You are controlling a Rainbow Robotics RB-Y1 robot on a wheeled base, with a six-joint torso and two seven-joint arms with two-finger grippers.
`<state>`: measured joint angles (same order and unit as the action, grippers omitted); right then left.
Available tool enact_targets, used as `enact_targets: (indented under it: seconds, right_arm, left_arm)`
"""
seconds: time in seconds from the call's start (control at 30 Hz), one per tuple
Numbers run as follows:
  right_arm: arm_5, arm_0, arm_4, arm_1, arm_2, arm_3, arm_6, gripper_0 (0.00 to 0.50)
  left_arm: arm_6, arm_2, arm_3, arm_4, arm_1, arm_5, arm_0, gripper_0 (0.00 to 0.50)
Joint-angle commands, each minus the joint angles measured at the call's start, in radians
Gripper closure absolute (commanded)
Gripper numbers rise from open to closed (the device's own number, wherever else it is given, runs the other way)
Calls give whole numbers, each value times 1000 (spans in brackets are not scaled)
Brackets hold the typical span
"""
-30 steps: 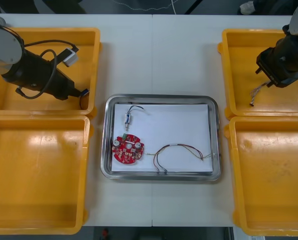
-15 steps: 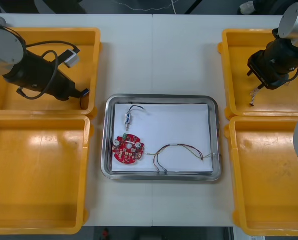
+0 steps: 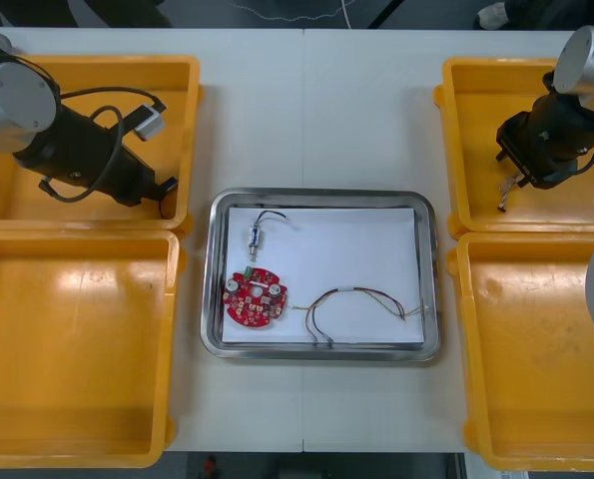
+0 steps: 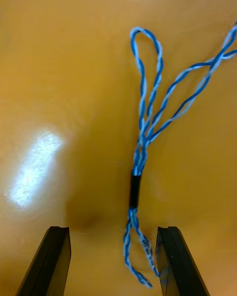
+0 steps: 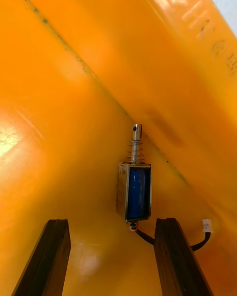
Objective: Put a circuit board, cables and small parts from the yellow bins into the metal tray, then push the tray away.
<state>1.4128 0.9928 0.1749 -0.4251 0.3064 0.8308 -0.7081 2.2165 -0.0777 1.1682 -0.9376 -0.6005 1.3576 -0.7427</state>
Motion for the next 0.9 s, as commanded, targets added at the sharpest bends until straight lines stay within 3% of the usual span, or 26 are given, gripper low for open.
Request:
enact_targets:
  seconds: [0.03,0.53,0.57,0.6,0.63,0.7,0.9]
  right_arm:
    - [-15,-17,-9,-23,0,33,18,0]
    - [-44,-60,6,-21,-6,33,24,0]
    - [-44,-60,6,-23,-7,33,27,79]
    - [-44,-60,9,-23,-9,33,29,243]
    - [-44,-60,12,-21,-9,33,25,301]
    - [-44,-60,20,-18,-9,33,30,491]
    - [-40,-59,35,-20,-9,33,32,500]
  left_arm:
    - [-78,-31,8,20,19,8,-49,0]
    - [-110,-70,8,23,22,-29,-53,0]
    - [-112,-73,8,23,22,-31,-53,0]
    - [-113,-74,8,23,22,-32,-53,0]
    - [-113,-74,8,25,24,-32,-53,0]
    - [-113,-74,8,31,25,-32,-53,0]
    - [-113,-74,8,45,28,-32,-53,0]
